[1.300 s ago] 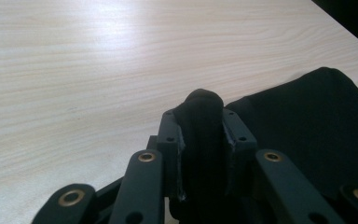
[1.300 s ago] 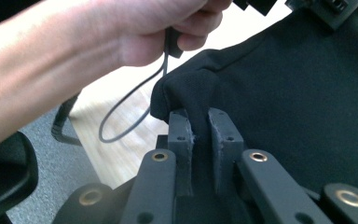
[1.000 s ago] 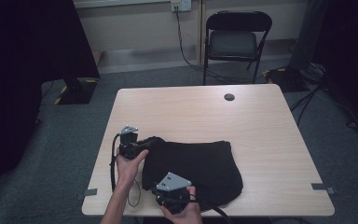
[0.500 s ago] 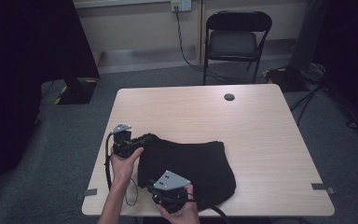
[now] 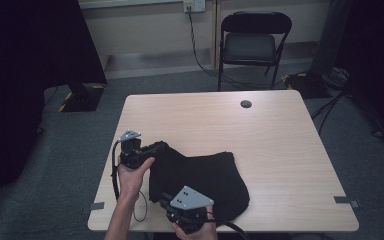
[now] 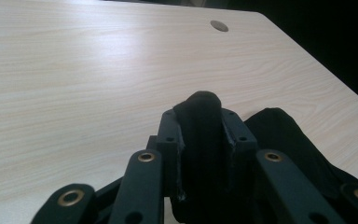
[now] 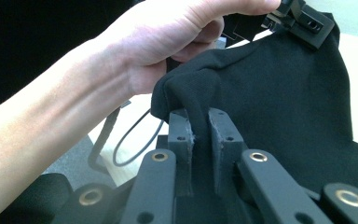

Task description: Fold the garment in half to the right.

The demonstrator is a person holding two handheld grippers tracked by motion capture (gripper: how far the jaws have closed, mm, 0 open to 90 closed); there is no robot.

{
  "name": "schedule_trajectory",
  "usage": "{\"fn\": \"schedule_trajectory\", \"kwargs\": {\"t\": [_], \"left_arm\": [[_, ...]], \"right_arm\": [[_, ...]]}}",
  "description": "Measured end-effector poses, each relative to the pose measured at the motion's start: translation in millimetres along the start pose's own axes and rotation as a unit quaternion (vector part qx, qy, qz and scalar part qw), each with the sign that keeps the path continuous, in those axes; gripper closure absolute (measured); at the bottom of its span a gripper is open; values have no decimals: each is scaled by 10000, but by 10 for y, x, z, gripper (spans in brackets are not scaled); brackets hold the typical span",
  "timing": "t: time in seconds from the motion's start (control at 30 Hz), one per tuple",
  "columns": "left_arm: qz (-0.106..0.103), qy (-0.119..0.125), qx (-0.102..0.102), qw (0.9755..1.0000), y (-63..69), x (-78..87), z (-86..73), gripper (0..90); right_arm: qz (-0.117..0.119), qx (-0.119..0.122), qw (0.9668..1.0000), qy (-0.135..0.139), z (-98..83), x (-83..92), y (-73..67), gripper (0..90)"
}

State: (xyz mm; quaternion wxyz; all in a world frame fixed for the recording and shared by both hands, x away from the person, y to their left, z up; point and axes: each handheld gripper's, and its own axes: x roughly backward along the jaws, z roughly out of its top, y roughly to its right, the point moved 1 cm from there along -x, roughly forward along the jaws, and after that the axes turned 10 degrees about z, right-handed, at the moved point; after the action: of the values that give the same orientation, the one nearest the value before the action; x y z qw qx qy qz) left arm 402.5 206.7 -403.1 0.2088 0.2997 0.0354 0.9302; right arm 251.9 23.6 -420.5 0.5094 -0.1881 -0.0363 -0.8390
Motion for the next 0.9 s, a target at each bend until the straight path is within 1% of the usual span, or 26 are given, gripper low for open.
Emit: {"fn": "schedule_trajectory", "kwargs": {"t": [0.03, 0.1, 0.13, 0.2, 0.27, 0.3, 0.37, 0.4, 0.43, 0.47, 0.5, 0.53, 0.57, 0.6, 0.77, 0.8, 0.83, 0.87, 0.9], "left_arm": [[-2, -17, -26, 10000, 44, -23, 28, 728], [-29, -20, -16, 10000, 99, -57, 59, 728], [-46, -22, -25, 10000, 118, -70, 69, 728], [-57, 13, 37, 10000, 170, -101, 98, 728], [-83, -9, 22, 10000, 218, -121, 140, 729], [-83, -9, 22, 10000, 218, -121, 140, 729], [-81, -20, -66, 9999, 311, -128, 237, 729], [-89, -24, -84, 9999, 342, -134, 262, 729], [-89, -24, -84, 9999, 342, -134, 262, 728], [-92, -30, -139, 9999, 407, -152, 300, 728], [-92, -30, -139, 9999, 407, -152, 300, 729], [-98, -51, -185, 9998, 470, -185, 325, 729], [-98, -51, -185, 9998, 470, -185, 325, 729], [-89, -84, -215, 9997, 506, -218, 334, 729], [-79, -212, -219, 9995, 602, -348, 363, 730], [-79, -212, -219, 9995, 602, -348, 363, 729], [-82, -261, -205, 9994, 627, -399, 373, 729], [-82, -261, -205, 9994, 627, -399, 373, 730], [-84, -288, -196, 9994, 640, -430, 375, 730]], "right_arm": [[-18, -16, 10000, 34, 0, 28, 5, 811], [-96, -66, 9998, 142, 5, 111, 34, 811], [-96, -66, 9998, 142, 5, 111, 34, 811], [-137, -99, 9996, 208, 11, 156, 50, 811], [-197, -126, 9993, 280, 18, 202, 69, 811], [-197, -126, 9993, 280, 18, 202, 69, 811], [-244, -168, 9989, 374, 31, 264, 96, 811], [-291, -167, 9985, 423, 37, 308, 107, 811], [-291, -167, 9985, 423, 37, 308, 107, 811], [-309, -170, 9983, 453, 39, 333, 115, 811], [-343, -199, 9979, 503, 38, 382, 136, 811], [-370, -209, 9977, 535, 36, 411, 151, 811], [-370, -209, 9977, 535, 36, 411, 151, 811], [-395, -216, 9975, 548, 33, 437, 162, 811], [-608, -312, 9956, 647, -4, 557, 253, 811], [-608, -312, 9956, 647, -4, 557, 253, 811], [-652, -332, 9951, 664, -17, 576, 273, 811], [-652, -332, 9951, 664, -17, 576, 273, 811], [-735, -367, 9942, 691, -43, 608, 303, 811]]}}
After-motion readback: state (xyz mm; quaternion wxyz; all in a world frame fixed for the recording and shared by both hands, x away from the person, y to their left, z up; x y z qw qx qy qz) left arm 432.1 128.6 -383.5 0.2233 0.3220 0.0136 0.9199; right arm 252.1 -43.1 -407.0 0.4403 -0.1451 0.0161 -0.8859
